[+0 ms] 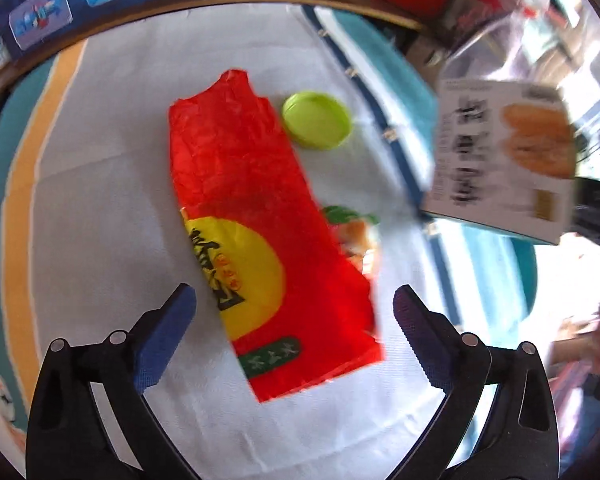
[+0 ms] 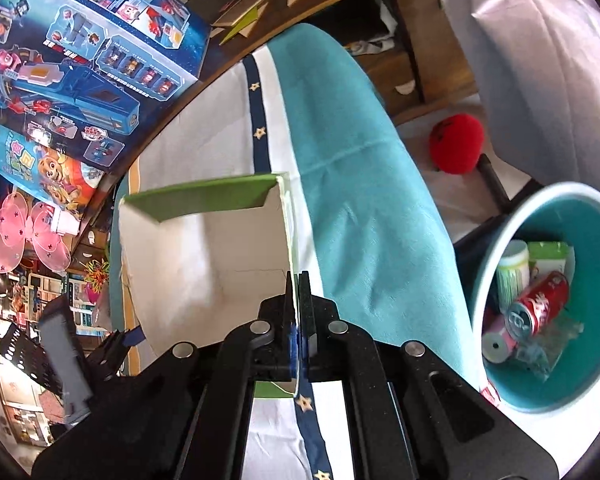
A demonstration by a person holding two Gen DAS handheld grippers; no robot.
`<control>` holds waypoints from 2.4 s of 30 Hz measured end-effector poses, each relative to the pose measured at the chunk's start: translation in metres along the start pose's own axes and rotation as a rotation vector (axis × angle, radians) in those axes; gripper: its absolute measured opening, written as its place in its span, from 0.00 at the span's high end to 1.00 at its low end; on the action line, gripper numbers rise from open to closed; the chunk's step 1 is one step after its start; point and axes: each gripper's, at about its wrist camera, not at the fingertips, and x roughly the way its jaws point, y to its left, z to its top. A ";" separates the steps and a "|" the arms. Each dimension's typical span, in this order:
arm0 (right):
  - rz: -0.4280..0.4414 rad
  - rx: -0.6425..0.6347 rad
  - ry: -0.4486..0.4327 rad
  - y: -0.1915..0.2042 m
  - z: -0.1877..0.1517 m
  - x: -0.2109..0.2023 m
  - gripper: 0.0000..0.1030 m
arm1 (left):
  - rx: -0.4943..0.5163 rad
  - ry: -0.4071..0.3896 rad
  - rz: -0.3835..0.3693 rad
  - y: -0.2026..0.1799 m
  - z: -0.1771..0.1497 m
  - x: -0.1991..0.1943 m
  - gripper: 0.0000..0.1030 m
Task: Collect trash
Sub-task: 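Lift the red wrapper with the left tool while the right tool carries the green box toward the bin, then open the left tool over the bin while the right tool drops the green box in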
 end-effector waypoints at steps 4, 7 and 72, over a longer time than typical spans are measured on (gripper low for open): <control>0.002 0.006 0.008 -0.007 -0.011 -0.004 0.98 | 0.027 0.011 0.121 -0.001 -0.009 0.010 0.04; 0.010 0.010 0.016 -0.010 -0.015 -0.004 0.98 | -0.007 0.017 0.088 0.014 -0.013 0.013 0.04; -0.018 0.448 -0.272 -0.265 -0.100 -0.172 0.98 | 0.513 0.049 -0.278 -0.313 -0.022 0.013 0.89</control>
